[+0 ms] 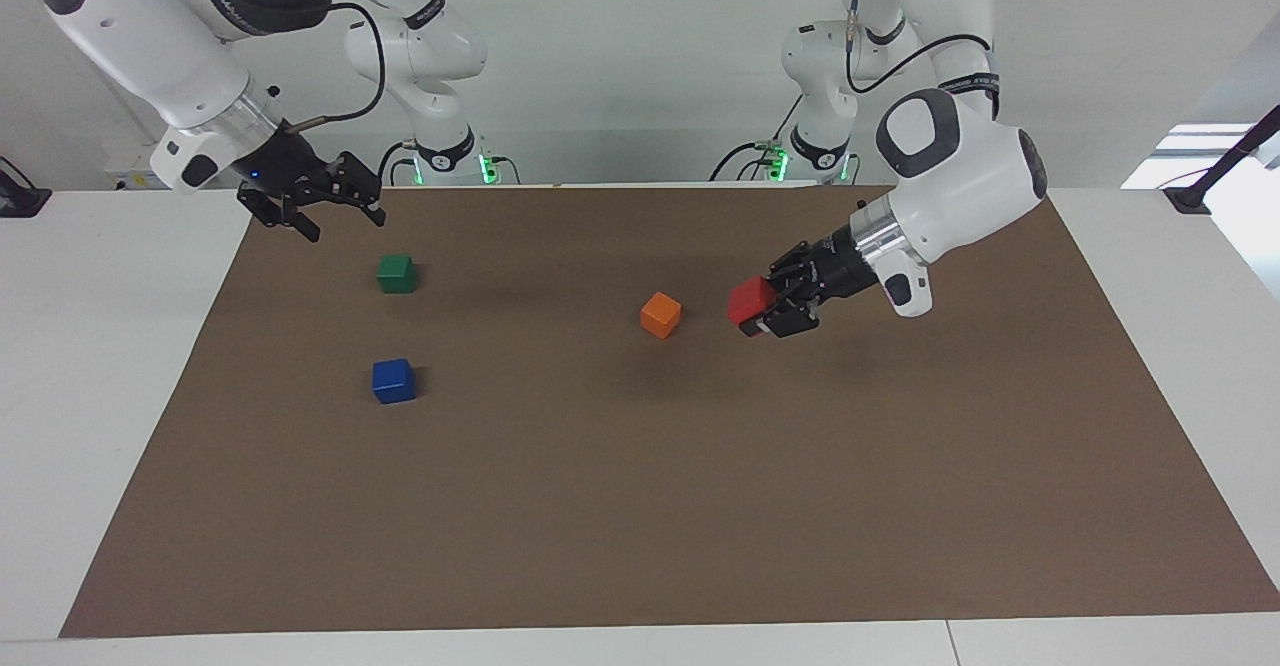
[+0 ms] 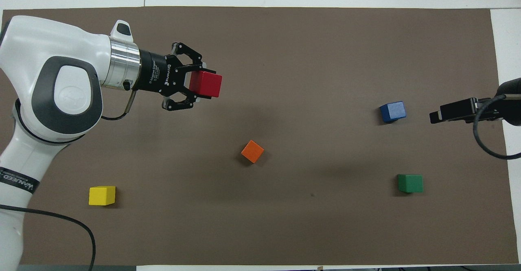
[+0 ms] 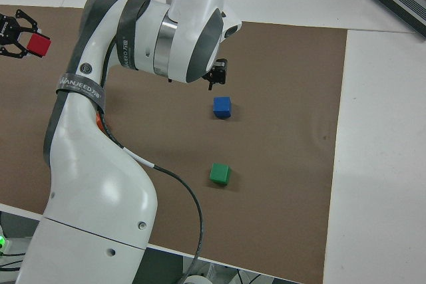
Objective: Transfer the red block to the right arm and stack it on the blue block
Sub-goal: 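Lift the red cube with the left gripper while the right gripper approaches, then carry the red cube toward the right gripper with the left gripper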
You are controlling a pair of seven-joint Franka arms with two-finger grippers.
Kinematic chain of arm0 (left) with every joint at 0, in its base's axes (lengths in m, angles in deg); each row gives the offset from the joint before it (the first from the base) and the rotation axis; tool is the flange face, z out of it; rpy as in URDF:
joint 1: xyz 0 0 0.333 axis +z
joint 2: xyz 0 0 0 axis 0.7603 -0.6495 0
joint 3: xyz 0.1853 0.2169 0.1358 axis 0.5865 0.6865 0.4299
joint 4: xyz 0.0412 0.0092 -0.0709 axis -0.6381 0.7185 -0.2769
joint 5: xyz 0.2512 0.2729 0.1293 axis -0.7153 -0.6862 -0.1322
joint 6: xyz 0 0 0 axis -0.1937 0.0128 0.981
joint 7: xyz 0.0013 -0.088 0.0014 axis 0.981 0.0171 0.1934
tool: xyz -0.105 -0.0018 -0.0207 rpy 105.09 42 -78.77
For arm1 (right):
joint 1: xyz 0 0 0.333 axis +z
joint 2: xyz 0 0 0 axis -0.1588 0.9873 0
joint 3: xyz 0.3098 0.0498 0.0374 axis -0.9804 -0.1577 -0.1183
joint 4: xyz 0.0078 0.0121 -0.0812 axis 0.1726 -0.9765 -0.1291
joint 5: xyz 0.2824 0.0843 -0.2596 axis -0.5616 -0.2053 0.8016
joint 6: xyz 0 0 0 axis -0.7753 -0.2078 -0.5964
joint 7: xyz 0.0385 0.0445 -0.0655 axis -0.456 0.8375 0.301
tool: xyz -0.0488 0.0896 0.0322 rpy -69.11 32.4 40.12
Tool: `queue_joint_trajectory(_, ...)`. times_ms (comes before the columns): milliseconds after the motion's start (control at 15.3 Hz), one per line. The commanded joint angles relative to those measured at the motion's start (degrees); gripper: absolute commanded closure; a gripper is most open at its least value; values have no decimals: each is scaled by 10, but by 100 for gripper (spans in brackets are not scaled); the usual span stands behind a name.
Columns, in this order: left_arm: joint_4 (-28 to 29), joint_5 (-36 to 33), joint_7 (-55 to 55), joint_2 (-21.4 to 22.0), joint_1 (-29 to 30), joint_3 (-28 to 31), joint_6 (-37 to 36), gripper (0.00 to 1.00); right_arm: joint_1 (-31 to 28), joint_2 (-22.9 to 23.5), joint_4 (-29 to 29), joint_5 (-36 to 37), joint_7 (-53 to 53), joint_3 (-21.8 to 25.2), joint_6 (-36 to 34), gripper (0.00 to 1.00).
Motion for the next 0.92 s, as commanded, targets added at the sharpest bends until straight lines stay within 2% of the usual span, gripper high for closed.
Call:
queue_joint_trajectory(0, 67, 136, 11, 36, -42, 4, 66, 100, -36, -20, -42, -112, -48, 0, -4, 0)
queue_joint_trajectory(196, 85, 244, 11, 35, -72, 3, 100, 100, -59, -20, -96, -270, -71, 0, -16, 0)
queue_joint_trajectory(327, 98, 281, 11, 37, -83, 2, 134, 100, -74, -15, -135, -380, -95, 0, -40, 0)
queue_joint_trajectory(458, 100, 334, 12, 38, -92, 1, 138, 100, -87, -8, -161, -456, -121, 0, -70, 0)
queue_joint_trajectory(588, 97, 342, 8, 37, -109, 0, 141, 100, -96, -2, -202, -519, -167, 0, -94, 0)
queue_joint_trajectory(719, 96, 357, 5, 37, -121, -4, 146, 100, -105, 27, -228, -565, -231, 0, -128, 0)
queue_joint_trajectory(850, 96, 362, 4, 37, -129, -7, 147, 100, -113, 83, -229, -599, -290, 0, -174, 0)
